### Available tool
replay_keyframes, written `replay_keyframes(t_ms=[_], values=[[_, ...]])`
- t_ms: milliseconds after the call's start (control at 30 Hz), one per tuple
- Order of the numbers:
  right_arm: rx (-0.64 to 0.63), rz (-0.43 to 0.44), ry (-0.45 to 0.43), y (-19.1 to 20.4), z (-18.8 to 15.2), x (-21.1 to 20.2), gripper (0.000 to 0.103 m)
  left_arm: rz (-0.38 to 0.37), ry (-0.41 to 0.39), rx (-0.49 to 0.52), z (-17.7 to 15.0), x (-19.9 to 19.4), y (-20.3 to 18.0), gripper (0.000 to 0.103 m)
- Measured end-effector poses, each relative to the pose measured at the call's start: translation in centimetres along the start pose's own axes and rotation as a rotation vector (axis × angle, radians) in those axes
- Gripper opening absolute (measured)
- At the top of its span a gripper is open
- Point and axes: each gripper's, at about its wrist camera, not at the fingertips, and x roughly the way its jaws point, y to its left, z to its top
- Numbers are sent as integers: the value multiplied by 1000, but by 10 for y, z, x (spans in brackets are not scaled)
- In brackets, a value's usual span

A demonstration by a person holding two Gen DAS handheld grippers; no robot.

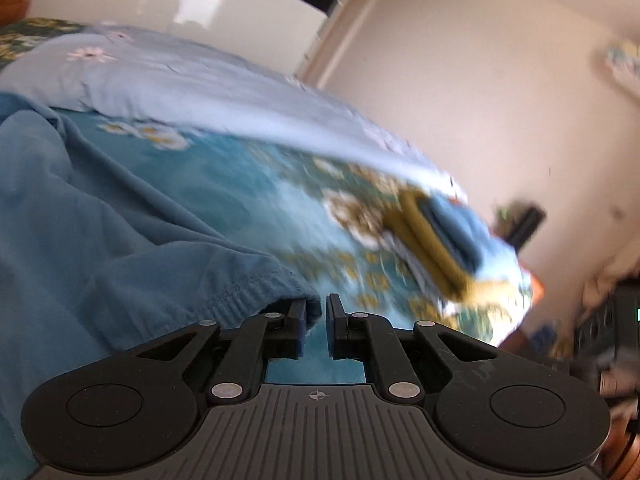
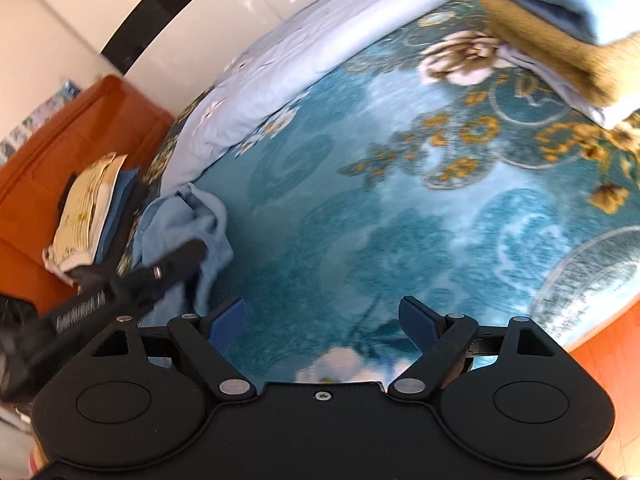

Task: Fold clothes
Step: 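Open the left tool and release the spread blue pants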

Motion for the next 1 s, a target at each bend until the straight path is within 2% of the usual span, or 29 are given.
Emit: replay_keyframes(t_ms=[67,200,233,333,400,467,500,567,633,767,900,1000], values=[[28,1,-8,-9,-2,-3,84,14,39,-2,-8,5,-2,9],[62,9,-16,-23,-6,-7,84,-10,77,-57,-17,5,5,10],[68,9,-17,-26,-7,-8,84,-16,86,-70,-19,5,6,14],[82,12,-19,-33,-9,-9,84,36,70,-32,-21,-5,5,21],[84,22,-22,-35,-10,-9,84,46,55,-55,-20,-17,9,23],[76,34,-25,-35,-10,-8,84,67,30,-78,-19,-29,14,32],[64,41,-27,-33,-10,-8,84,85,12,-87,-18,-37,18,35],[26,56,-31,-28,-10,-8,84,122,-21,-113,-14,-50,27,48],[-27,62,-31,-20,-11,-6,84,168,-48,-145,-12,-65,40,53],[-140,73,-15,-3,-14,0,84,285,-66,-207,-13,-87,66,54],[-254,96,2,18,-19,7,84,371,-39,-254,-21,-100,85,55],[-336,88,16,35,-24,15,84,395,3,-263,-28,-100,90,70]])
